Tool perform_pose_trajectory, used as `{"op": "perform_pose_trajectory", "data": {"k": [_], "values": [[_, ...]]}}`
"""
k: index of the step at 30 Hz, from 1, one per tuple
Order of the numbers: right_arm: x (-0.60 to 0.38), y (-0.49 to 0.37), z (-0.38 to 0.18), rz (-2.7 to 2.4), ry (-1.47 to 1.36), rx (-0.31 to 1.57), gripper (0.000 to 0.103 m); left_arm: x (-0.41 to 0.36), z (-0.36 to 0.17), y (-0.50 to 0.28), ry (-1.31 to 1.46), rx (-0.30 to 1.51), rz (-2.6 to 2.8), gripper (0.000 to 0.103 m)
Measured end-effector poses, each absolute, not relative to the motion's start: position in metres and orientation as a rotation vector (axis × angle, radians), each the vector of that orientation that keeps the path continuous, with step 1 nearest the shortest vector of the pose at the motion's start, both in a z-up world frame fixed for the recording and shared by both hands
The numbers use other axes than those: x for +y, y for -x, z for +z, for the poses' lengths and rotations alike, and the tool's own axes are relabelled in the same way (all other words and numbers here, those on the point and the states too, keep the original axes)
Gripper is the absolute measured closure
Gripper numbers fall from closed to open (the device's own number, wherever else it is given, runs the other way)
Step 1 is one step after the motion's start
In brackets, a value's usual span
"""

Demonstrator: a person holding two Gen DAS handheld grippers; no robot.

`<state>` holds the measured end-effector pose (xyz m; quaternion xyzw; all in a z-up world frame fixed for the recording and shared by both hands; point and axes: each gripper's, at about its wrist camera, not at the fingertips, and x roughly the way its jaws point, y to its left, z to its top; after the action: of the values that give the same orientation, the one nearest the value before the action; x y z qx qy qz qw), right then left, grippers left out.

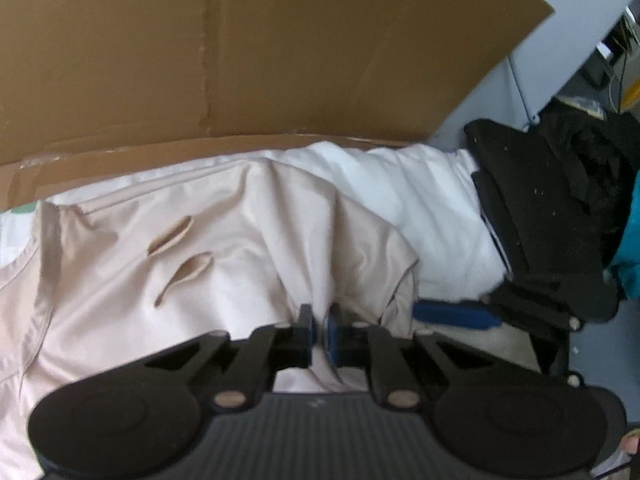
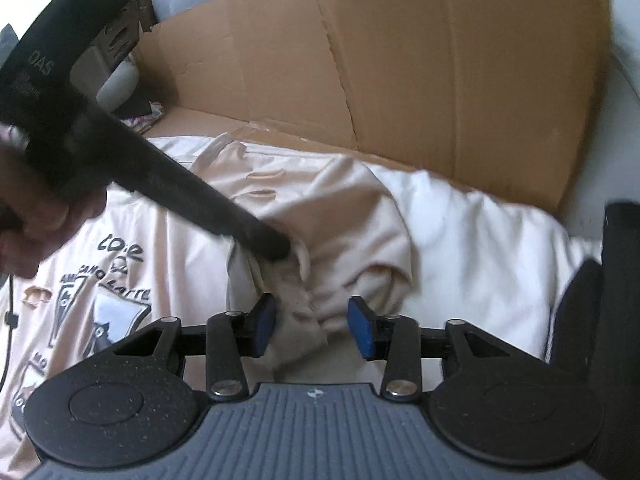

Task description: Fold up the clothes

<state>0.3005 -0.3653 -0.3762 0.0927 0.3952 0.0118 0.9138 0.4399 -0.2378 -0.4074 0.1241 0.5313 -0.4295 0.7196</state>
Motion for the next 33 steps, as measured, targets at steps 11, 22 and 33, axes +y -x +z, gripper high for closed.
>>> {"op": "perform_pose_trajectory", "data": {"k": [11, 22, 33], "values": [[-0.366, -0.271, -0.373, 0.013, -0.282, 0.815, 0.102, -0.230, -0.380, -0.454, -0.465, 1.131, -0.848, 0.083], [-0.376, -0.249, -0.383, -0.106, -0.557, 0.756, 0.083, -0.274, -0.361, -0.427, -0.680, 0.987, -1.045, 0.083], [-0.370, -0.261, -0.374, -0.134, -0.598, 0.638, 0.065, -0.296, -0.390, -0.412, -0.817, 0.968, -1.149, 0.083]]}}
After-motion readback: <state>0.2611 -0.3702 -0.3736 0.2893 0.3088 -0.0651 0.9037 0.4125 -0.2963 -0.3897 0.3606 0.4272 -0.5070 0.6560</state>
